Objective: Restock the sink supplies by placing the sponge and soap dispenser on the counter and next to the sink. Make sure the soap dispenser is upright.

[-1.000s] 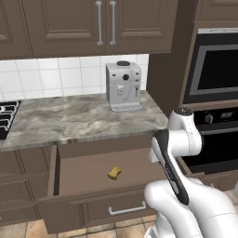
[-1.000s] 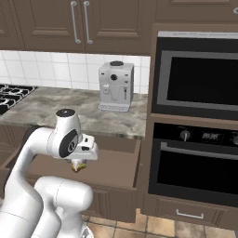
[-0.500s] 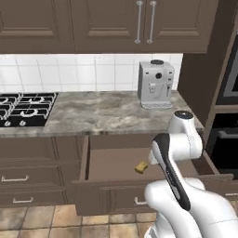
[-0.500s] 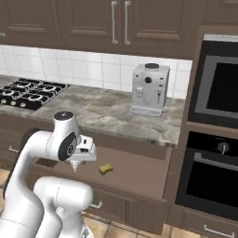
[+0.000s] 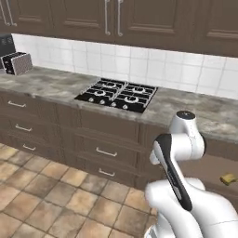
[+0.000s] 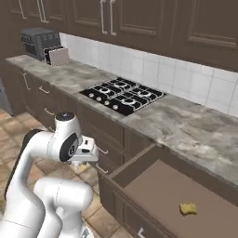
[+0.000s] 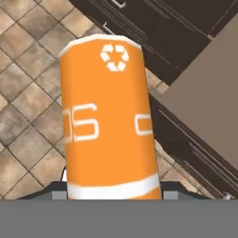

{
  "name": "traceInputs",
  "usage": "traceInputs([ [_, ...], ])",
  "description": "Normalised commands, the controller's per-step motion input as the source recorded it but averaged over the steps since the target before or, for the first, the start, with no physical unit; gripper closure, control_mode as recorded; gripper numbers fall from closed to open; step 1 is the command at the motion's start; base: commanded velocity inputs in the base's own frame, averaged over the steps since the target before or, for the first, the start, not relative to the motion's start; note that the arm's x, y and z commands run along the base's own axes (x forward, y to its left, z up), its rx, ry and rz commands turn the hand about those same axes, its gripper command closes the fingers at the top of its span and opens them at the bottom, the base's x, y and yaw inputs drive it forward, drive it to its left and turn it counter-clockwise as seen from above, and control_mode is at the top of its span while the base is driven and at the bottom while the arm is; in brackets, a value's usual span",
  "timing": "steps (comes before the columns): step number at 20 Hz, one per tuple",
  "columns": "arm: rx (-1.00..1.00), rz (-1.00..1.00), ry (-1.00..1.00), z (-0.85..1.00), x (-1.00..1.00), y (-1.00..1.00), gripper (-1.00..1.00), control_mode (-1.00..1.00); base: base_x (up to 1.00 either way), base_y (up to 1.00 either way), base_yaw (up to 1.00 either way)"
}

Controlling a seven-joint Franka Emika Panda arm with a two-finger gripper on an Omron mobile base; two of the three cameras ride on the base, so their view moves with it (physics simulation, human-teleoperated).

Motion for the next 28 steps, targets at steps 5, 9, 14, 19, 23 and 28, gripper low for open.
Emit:
traceInputs([
  [5,0.00,0.00,0.00,0.00,0.00,0.00,1.00,1.00,0.00,0.81,0.79],
  [9,0.00,0.00,0.00,0.00,0.00,0.00,1.00,1.00,-0.03,0.81,0.79],
  [14,0.00,0.00,0.00,0.00,0.00,0.00,1.00,1.00,0.00,0.71,0.83],
  [19,0.00,0.00,0.00,0.00,0.00,0.00,1.00,1.00,0.00,0.62,0.84],
  [23,0.00,0.00,0.00,0.00,0.00,0.00,1.00,1.00,0.51,0.17,0.79],
  [28,0.00,0.00,0.00,0.00,0.00,0.00,1.00,1.00,1.00,-0.20,0.68],
])
